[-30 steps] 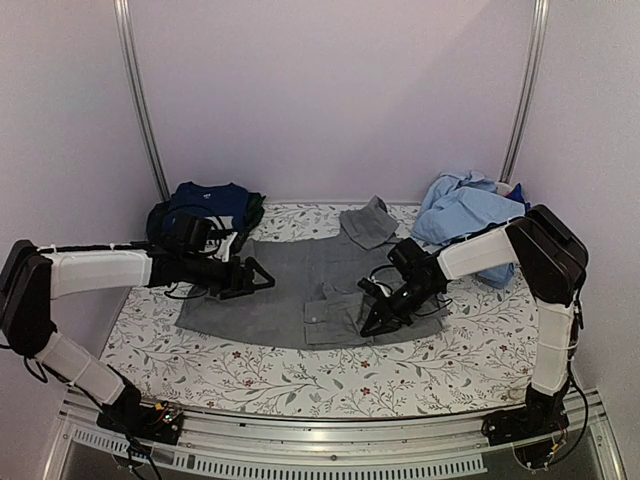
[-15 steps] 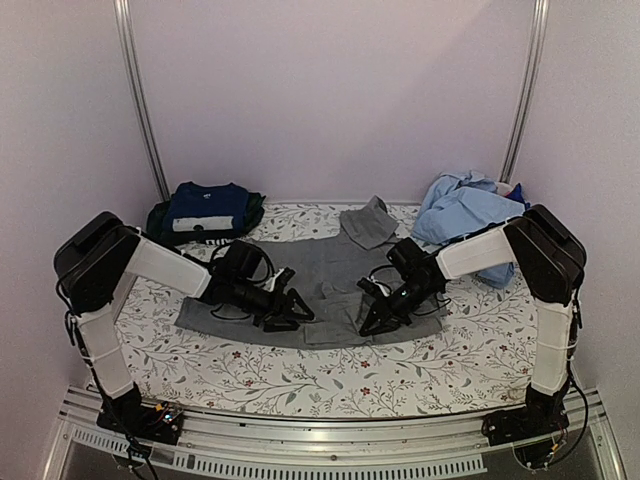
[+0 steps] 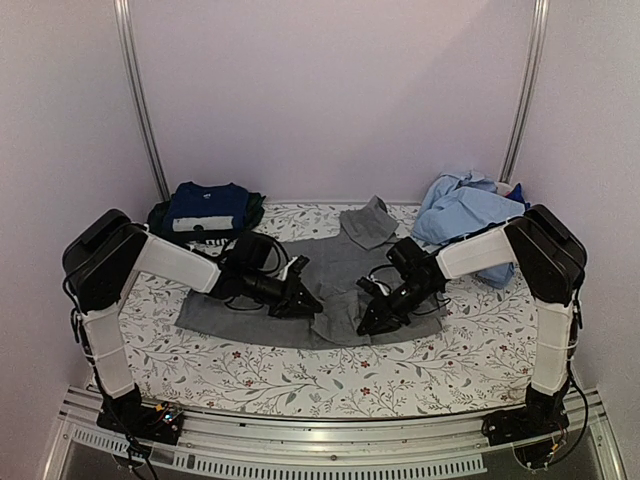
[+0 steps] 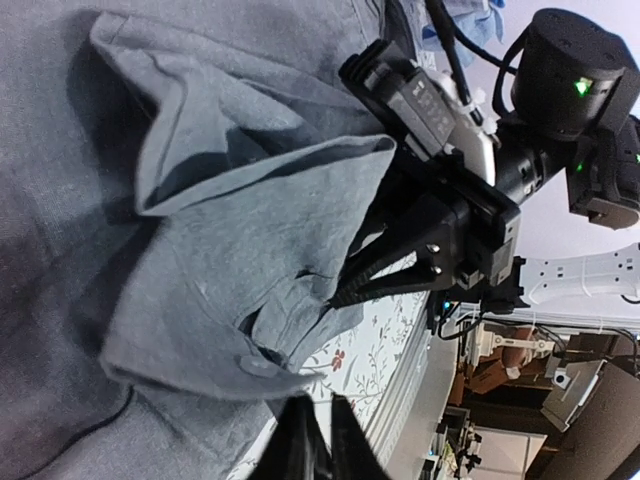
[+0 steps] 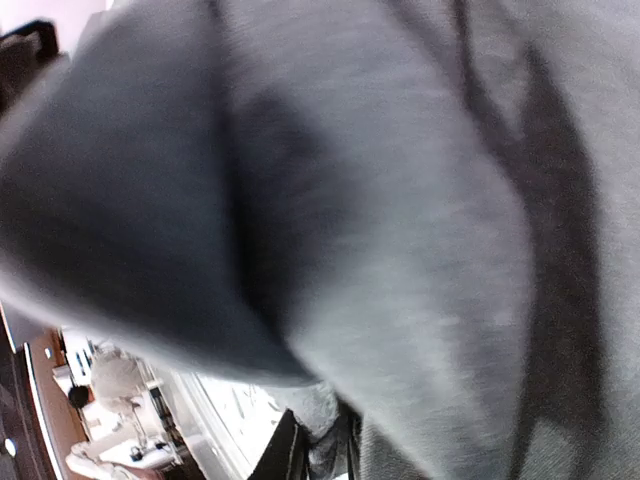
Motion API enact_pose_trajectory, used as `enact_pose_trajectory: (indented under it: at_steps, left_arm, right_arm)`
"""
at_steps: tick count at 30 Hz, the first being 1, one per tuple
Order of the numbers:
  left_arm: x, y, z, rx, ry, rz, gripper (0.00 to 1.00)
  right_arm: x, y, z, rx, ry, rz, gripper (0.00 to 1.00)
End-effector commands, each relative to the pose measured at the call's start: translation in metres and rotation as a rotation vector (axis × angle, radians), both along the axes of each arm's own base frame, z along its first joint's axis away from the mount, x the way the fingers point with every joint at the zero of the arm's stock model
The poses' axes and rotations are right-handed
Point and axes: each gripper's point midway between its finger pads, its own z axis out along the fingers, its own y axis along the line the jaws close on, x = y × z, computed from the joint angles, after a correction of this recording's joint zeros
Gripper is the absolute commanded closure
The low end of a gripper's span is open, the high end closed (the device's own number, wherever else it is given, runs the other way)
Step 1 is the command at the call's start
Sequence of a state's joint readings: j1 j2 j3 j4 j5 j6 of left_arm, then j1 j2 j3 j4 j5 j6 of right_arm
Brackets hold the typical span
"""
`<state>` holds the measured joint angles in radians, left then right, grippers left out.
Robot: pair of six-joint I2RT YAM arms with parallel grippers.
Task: Fold and stack the mixed laundry pile
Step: Adjust the 1/3-folded shirt at the center of the board.
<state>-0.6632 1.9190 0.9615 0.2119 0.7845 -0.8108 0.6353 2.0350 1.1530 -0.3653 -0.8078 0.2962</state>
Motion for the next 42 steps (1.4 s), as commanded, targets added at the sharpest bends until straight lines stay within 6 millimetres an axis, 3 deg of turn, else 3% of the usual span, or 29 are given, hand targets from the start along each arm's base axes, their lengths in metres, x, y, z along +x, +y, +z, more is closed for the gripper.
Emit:
enact_pose_trajectory:
  at_steps: [1, 4, 7, 10, 12, 16, 22, 32, 38, 42]
  left_arm:
    - [0.004, -0.004, 0.021, 0.002, -0.035, -0.019, 1.00]
    - [0.010, 0.010, 0.039, 0.034, -0.063, 0.011, 1.00]
    - [0.014, 0.039, 0.040, 0.094, -0.029, 0.058, 1.00]
    - [0.020, 0.069, 0.041, 0.150, -0.024, 0.102, 1.00]
    - [0.024, 0.090, 0.040, 0.188, -0.025, 0.128, 1.00]
    - [0.028, 0.126, 0.031, 0.271, -0.013, 0.158, 1.00]
    - [0.037, 0.171, 0.009, 0.397, -0.003, 0.210, 1.00]
    - [0.036, 0.218, -0.014, 0.515, 0.069, 0.277, 1.00]
    - [0.026, 0.233, -0.015, 0.566, 0.061, 0.297, 1.00]
    - [0.023, 0.242, -0.006, 0.585, -0.007, 0.322, 1.00]
  right_arm:
    - [0.012, 0.004, 0.029, 0.022, -0.085, -0.014, 0.65]
    - [0.020, 0.002, 0.069, 0.058, -0.179, -0.036, 0.50]
    - [0.027, -0.007, 0.108, 0.086, -0.269, -0.075, 0.35]
    - [0.032, -0.028, 0.124, 0.047, -0.333, -0.132, 0.28]
    - [0.036, -0.049, 0.115, -0.041, -0.339, -0.171, 0.27]
    - [0.028, -0.088, 0.075, -0.237, -0.303, -0.184, 0.27]
    - [0.012, -0.109, 0.031, -0.352, -0.222, -0.179, 0.27]
    - [-0.003, -0.129, 0.005, -0.442, -0.179, -0.166, 0.26]
    - [-0.014, -0.135, -0.003, -0.457, -0.147, -0.162, 0.27]
    - [-0.021, -0.137, -0.007, -0.457, -0.129, -0.160, 0.27]
